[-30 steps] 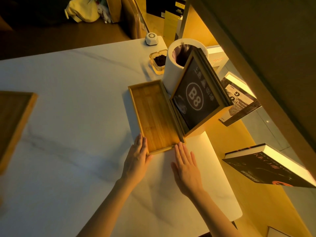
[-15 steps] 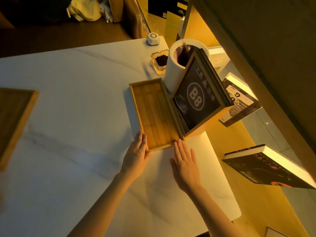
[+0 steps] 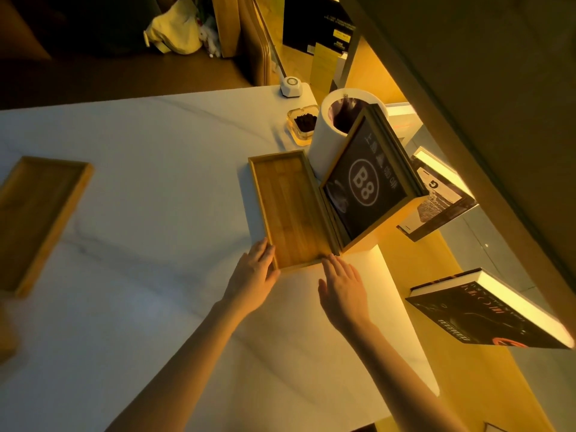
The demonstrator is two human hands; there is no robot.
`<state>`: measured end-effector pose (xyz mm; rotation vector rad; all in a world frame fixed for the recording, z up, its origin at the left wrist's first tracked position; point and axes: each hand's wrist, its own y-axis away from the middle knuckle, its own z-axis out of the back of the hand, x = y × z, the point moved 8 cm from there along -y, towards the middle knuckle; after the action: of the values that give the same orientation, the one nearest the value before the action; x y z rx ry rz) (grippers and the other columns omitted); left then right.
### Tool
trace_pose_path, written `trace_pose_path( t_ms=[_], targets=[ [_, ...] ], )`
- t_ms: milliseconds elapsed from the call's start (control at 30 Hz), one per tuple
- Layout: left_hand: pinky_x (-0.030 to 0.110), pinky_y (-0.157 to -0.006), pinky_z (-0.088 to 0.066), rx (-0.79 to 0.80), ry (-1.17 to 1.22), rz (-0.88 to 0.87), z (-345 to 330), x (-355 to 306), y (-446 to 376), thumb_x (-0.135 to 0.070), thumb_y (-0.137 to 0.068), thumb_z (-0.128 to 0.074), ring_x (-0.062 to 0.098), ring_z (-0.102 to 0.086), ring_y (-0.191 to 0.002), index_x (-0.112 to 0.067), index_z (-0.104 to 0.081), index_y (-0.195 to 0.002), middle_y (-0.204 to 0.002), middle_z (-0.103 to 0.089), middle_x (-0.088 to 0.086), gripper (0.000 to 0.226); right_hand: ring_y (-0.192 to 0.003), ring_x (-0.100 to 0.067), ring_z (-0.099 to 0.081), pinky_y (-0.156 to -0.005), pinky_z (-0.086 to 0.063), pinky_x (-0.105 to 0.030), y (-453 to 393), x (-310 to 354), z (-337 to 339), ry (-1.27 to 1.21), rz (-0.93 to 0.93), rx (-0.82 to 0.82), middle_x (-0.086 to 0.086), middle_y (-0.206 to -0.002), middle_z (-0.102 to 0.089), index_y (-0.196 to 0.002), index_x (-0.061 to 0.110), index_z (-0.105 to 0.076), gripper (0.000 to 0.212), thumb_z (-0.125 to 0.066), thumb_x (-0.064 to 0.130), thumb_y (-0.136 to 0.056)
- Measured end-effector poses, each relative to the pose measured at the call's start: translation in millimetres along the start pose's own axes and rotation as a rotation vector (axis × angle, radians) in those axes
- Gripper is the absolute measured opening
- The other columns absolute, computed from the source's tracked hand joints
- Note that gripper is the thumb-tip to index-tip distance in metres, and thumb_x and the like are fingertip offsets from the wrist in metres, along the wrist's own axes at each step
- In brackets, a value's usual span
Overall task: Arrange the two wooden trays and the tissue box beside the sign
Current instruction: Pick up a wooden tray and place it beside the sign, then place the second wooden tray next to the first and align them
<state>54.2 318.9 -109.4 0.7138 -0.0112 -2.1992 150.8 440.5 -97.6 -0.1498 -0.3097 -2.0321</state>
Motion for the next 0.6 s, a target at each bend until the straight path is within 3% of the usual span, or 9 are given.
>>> trace_pose_path(
  t_ms=[100, 233, 367, 433, 500, 600],
  targets=[
    [0.034, -0.100, -0.041, -0.002, 0.084, 0.017, 14.8, 0.6, 8.5, -0.026, -0.091, -0.044, 0.028, -0.047, -0.121, -0.008, -0.040, -0.130, -0.137, -0.047, 0.013, 0.043, -0.117, -0.031, -0.055, -0.100, -0.042, -0.040, -9.2, 11.9, 11.6, 0.014, 0.046, 0.017, -0.012, -0.125, -0.061, -0.122, 0.008, -0.053, 0.032, -0.049, 0.019, -0.092],
    [0.037, -0.084, -0.050, -0.129, 0.161, 0.029, 50.6, 13.6, 24.7, -0.021, -0.089, -0.048, 0.030, -0.062, -0.099, -0.003, -0.058, -0.112, -0.110, -0.065, 0.018, 0.030, -0.086, -0.027, -0.064, -0.075, -0.056, -0.035, -21.5, 42.6, 27.6, -0.025, 0.106, 0.088, -0.012, -0.098, -0.068, -0.107, 0.006, -0.059, 0.023, -0.045, 0.020, -0.094],
    [0.025, -0.076, -0.049, -0.231, 0.159, 0.050, 93.4, 34.8, 48.8, -0.023, -0.089, -0.050, 0.023, -0.064, -0.086, -0.005, -0.061, -0.103, -0.099, -0.069, 0.014, 0.025, -0.094, -0.034, -0.059, -0.077, -0.048, -0.041, -32.2, 93.0, 41.9, 0.011, 0.094, 0.229, -0.009, -0.078, -0.049, -0.106, 0.003, -0.056, 0.028, -0.037, 0.020, -0.095],
    [0.022, -0.076, -0.048, -0.251, 0.154, 0.061, 114.2, 49.7, 62.8, -0.025, -0.089, -0.049, 0.022, -0.064, -0.086, -0.005, -0.061, -0.101, -0.097, -0.069, 0.013, 0.026, -0.097, -0.031, -0.060, -0.077, -0.048, -0.038, -35.1, 125.7, 46.0, 0.021, 0.148, 0.255, -0.010, -0.082, -0.052, -0.107, 0.002, -0.055, 0.026, -0.040, 0.019, -0.094],
    [0.027, -0.078, -0.050, -0.287, 0.155, 0.075, 138.0, 67.2, 78.6, -0.023, -0.090, -0.049, 0.024, -0.064, -0.085, -0.004, -0.062, -0.098, -0.096, -0.069, 0.015, 0.025, -0.094, -0.024, -0.062, -0.073, -0.050, -0.032, -33.9, 164.3, 50.5, 0.043, 0.258, 0.227, -0.012, -0.101, -0.059, -0.109, 0.002, -0.054, 0.024, -0.045, 0.018, -0.093],
    [0.037, -0.079, -0.051, -0.387, 0.139, 0.093, 177.1, 100.5, 102.0, -0.018, -0.088, -0.051, 0.029, -0.064, -0.086, -0.003, -0.064, -0.093, -0.093, -0.069, 0.016, 0.021, -0.078, -0.018, -0.059, -0.064, -0.044, -0.027, -41.7, 211.5, 57.2, 0.001, 0.292, 0.140, -0.010, -0.097, -0.065, -0.101, 0.007, -0.059, 0.027, -0.042, 0.026, -0.095]
  ],
)
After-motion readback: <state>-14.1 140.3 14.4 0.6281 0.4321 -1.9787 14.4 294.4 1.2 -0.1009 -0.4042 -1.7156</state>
